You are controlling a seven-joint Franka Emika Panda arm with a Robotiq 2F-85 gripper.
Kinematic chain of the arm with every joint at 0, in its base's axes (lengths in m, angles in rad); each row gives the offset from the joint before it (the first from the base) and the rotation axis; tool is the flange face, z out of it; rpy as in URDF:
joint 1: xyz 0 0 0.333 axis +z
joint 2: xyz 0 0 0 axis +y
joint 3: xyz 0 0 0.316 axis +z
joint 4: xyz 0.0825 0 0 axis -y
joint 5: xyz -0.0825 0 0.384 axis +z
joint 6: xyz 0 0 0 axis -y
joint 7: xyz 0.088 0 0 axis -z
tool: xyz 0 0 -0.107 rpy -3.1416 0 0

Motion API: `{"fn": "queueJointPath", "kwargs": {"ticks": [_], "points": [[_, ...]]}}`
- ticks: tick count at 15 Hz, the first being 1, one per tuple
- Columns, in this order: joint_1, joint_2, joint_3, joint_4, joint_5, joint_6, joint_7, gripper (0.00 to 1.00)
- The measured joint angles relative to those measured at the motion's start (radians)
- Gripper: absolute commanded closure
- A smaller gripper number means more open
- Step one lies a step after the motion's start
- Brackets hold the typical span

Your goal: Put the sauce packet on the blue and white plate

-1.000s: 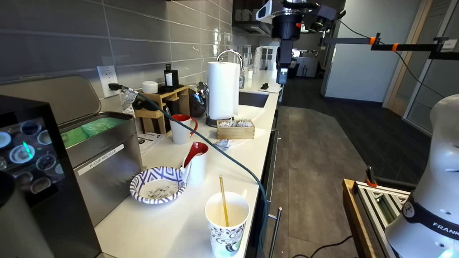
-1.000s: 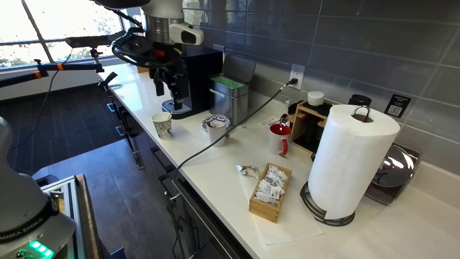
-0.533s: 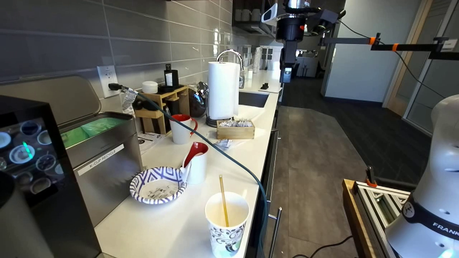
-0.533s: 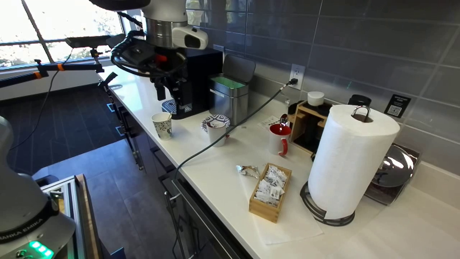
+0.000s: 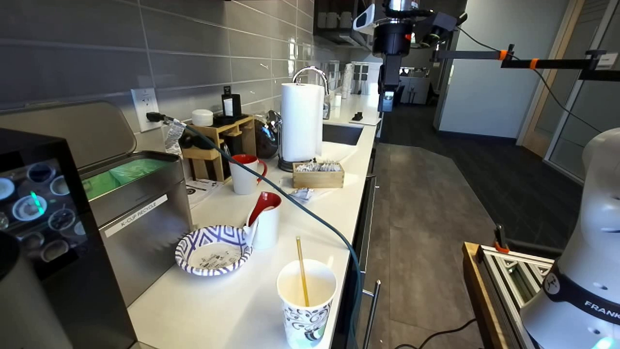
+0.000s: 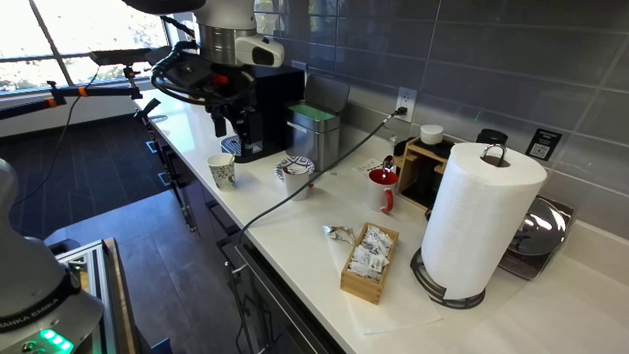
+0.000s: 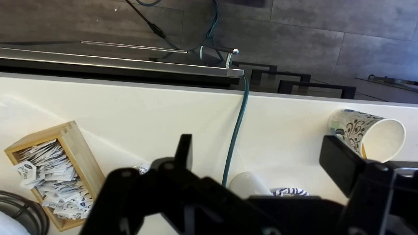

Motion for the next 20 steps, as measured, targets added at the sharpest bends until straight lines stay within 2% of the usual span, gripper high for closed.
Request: {"fn": "queueJointPath", "kwargs": {"ticks": [3, 5, 10, 13, 16, 20], "points": [[-0.011, 0.021, -0.001, 0.002, -0.017, 0.029, 0.031, 0.00], [-0.034, 0.051, -0.007, 0.000, -0.040, 0.096, 0.052, 0.00], [-0.099, 0.159, -0.030, -0.002, -0.079, 0.342, 0.107, 0.00], [-0.107, 0.224, -0.025, 0.013, -0.085, 0.475, 0.139, 0.00], [-0.100, 0.282, -0.014, 0.047, -0.076, 0.528, 0.126, 0.00], [-0.104, 0.280, -0.013, 0.048, -0.076, 0.528, 0.126, 0.00]]}}
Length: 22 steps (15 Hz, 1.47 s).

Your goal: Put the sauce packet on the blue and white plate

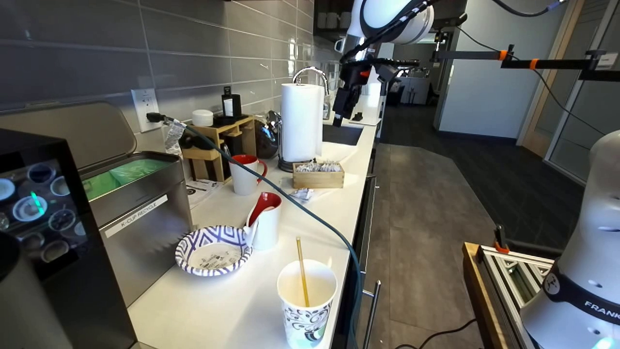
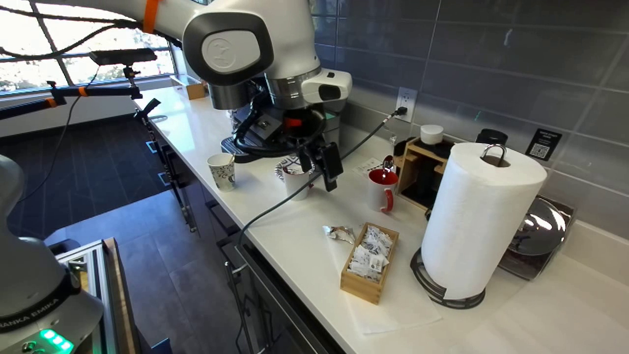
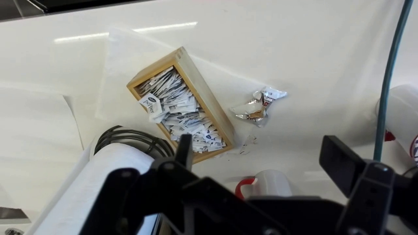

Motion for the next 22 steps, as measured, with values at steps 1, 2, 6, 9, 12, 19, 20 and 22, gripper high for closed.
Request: {"fn": "queueJointPath", "kwargs": {"ticks": [1, 2, 6, 9, 12, 19, 20, 22], "points": [[0.000, 0.000, 0.000, 0.000, 0.000, 0.000, 0.000, 0.00], [0.000, -0.001, 0.000, 0.000, 0.000, 0.000, 0.000, 0.00], [0.000, 0.060, 0.000, 0.027, 0.052, 0.098, -0.040, 0.00], [0.002, 0.167, 0.009, 0.073, 0.176, 0.207, -0.108, 0.00], [-0.009, 0.281, 0.053, 0.147, 0.351, 0.227, -0.227, 0.25], [-0.099, 0.491, 0.183, 0.306, 0.517, 0.105, -0.329, 0.74], [-0.107, 0.508, 0.189, 0.318, 0.517, 0.064, -0.320, 0.81], [-0.117, 0.536, 0.192, 0.336, 0.517, -0.013, -0.286, 0.96]]}}
